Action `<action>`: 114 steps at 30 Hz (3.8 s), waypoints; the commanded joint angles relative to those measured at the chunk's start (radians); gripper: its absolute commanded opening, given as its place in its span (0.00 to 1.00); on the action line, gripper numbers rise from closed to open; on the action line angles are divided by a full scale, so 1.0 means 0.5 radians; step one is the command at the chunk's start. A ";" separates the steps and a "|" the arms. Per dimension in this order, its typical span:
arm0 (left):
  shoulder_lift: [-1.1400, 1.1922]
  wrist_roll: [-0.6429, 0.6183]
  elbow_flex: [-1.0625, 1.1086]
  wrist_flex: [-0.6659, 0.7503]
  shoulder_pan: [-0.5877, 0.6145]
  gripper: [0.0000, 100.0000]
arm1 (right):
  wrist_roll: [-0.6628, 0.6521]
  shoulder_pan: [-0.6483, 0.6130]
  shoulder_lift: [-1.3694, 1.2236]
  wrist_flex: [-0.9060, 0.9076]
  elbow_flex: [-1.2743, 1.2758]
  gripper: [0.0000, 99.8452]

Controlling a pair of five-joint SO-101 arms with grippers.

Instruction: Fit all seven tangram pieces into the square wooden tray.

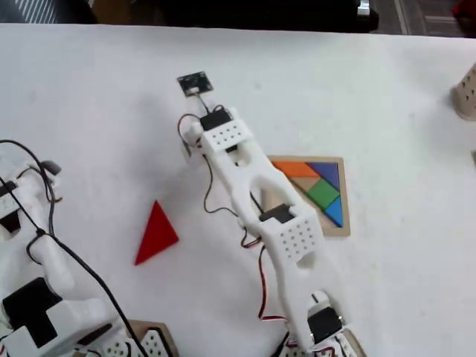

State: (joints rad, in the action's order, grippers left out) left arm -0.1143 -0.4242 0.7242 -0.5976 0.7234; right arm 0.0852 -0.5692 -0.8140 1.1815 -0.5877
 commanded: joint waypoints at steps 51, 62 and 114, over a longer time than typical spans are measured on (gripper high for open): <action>-0.008 -0.031 -0.052 0.049 -0.044 0.27 | 0.132 0.161 0.072 0.305 -0.387 0.13; -0.008 -0.031 -0.052 0.049 -0.044 0.27 | 0.273 0.014 -0.109 0.143 -0.684 0.18; -0.008 0.052 -0.049 0.049 -0.075 0.27 | -0.516 0.127 -0.459 0.361 -0.942 0.02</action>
State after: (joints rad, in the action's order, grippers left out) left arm -0.1143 -0.4181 0.7242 -0.5976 0.7127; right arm -0.1327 -0.5140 -1.0441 1.3763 -1.0418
